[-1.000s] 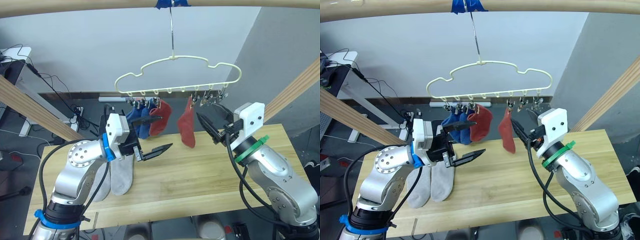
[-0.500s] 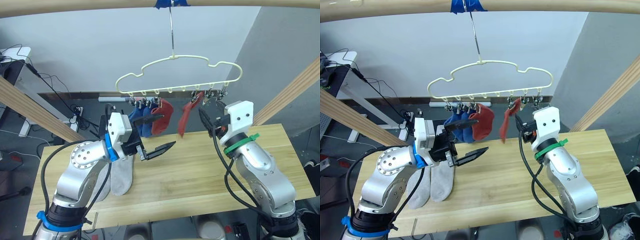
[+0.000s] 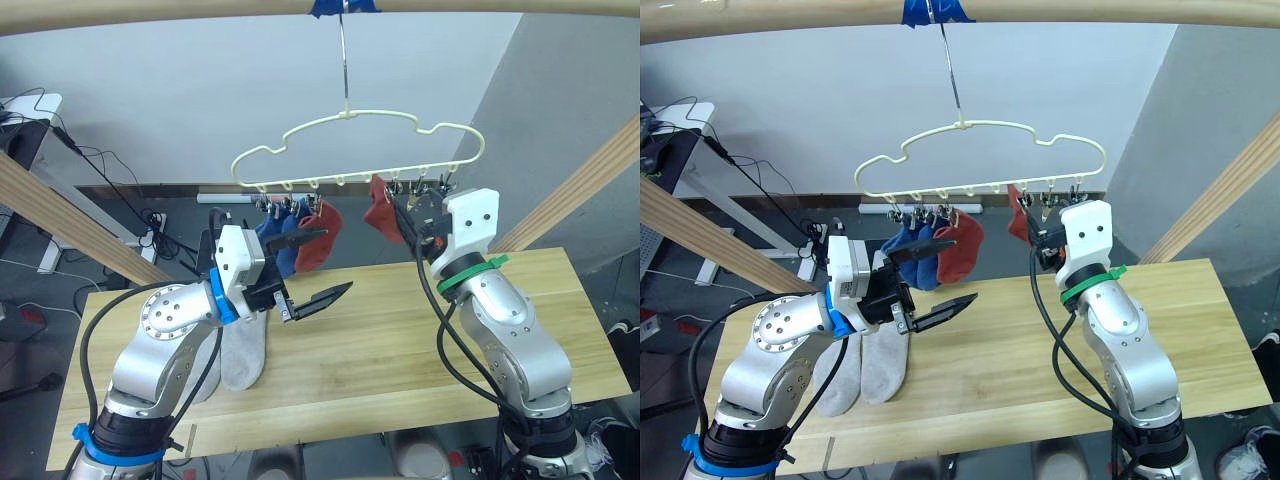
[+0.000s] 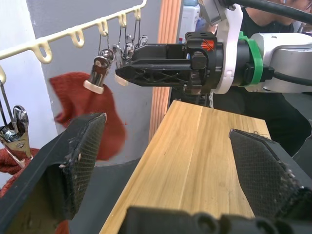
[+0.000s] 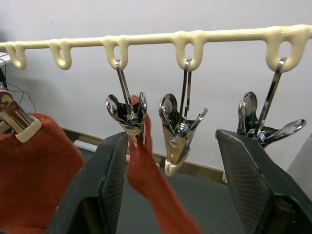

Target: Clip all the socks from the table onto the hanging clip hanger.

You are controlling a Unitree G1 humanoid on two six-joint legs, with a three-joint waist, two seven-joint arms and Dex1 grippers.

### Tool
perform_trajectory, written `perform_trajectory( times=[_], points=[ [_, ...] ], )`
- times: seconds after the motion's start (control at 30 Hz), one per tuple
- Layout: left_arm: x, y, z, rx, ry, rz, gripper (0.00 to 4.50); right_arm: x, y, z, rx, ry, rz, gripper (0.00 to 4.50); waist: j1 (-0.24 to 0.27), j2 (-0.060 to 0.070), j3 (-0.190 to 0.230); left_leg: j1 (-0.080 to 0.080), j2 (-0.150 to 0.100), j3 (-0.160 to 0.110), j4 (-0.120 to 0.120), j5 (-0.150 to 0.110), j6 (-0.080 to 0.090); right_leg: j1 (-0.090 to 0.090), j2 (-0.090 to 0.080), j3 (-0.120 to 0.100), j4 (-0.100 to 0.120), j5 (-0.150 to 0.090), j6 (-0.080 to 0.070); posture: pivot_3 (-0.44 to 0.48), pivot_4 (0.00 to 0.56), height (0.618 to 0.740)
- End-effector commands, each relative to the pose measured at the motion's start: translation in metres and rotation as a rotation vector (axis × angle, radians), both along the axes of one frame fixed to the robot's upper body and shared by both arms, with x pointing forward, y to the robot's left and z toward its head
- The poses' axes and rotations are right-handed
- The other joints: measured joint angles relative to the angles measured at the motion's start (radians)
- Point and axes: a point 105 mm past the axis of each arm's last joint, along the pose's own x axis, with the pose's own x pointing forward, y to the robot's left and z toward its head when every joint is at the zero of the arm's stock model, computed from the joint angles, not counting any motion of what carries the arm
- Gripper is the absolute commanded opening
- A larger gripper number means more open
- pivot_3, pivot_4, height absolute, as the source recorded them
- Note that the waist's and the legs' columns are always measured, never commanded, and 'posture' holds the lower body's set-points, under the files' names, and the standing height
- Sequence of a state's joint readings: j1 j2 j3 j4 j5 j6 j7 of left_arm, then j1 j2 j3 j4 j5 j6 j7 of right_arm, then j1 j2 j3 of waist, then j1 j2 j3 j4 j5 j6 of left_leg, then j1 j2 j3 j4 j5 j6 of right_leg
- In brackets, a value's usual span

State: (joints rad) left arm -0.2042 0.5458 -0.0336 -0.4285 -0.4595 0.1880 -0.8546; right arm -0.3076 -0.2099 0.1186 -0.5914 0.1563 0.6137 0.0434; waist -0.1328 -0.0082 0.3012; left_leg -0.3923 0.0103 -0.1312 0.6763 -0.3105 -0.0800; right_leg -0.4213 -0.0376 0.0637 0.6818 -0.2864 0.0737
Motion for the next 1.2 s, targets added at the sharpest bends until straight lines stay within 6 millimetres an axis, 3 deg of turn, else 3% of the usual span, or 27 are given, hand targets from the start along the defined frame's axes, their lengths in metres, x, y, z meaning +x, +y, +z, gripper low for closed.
perform_trajectory(
  times=[0.03,0.57,1.2],
  points=[
    [-0.007,-0.005,0.008,-0.008,-0.043,-0.022,4.5,-0.001,0.002,0.014,0.022,-0.062,0.001,2.99,0.0,0.0,0.0,0.0,0.0,0.0,0.0,0.0,0.0,0.0,0.0,0.0,0.0,0.0,0.0,-0.14,0.305,0.74],
    [-0.011,-0.01,0.005,-0.012,-0.032,-0.027,4.5,0.012,-0.006,0.017,0.017,-0.071,-0.074,2.99,-0.002,0.0,0.0,0.0,0.0,0.0,0.0,0.0,0.0,0.0,0.0,0.0,0.0,0.0,0.0,-0.132,0.293,0.74],
    [-0.013,-0.011,0.005,-0.014,-0.027,-0.023,4.5,0.01,0.029,0.023,0.173,-0.039,0.096,2.99,-0.003,0.0,0.0,0.0,0.0,0.0,0.0,0.0,0.0,0.0,0.0,0.0,0.001,0.0,0.0,-0.125,0.298,0.74]
  ],
)
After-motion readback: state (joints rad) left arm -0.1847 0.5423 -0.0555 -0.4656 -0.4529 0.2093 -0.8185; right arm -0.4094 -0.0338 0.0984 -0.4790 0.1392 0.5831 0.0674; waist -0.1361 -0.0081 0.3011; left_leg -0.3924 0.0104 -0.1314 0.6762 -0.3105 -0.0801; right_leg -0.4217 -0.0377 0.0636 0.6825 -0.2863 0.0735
